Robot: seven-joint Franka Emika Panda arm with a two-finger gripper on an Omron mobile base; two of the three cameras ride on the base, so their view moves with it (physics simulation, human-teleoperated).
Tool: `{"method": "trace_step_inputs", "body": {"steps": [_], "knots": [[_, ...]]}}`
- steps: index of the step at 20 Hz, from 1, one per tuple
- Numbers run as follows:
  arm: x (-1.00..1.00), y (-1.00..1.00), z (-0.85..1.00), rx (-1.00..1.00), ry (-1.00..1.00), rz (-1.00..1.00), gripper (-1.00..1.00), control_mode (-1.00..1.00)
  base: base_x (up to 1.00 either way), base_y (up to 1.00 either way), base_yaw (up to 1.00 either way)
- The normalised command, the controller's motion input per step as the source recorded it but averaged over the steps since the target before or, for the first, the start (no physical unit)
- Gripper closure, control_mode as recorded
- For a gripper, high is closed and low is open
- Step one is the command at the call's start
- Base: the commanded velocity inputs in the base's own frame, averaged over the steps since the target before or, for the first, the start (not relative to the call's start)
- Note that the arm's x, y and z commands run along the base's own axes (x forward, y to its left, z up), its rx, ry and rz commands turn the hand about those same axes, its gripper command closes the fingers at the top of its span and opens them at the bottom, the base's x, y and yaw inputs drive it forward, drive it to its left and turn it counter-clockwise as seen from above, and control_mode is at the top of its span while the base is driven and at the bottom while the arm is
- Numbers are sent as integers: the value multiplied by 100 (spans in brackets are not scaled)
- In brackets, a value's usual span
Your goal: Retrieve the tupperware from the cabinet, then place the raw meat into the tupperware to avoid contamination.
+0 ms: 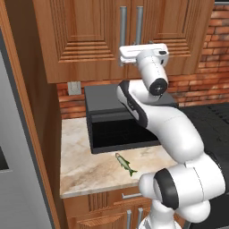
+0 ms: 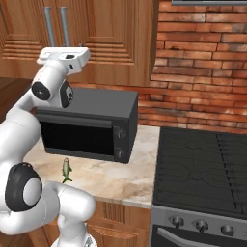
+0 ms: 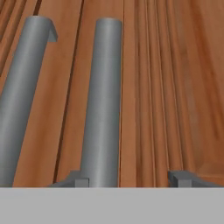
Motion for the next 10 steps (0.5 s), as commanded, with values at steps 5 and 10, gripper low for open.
{"method": "trace_step_inputs", "body": {"steps": [5,10], "knots": [[4,45,-12,0,5,0,100,-100,0,0,0],[20,31,-6,0,9,3,100,-100,0,0,0]]}}
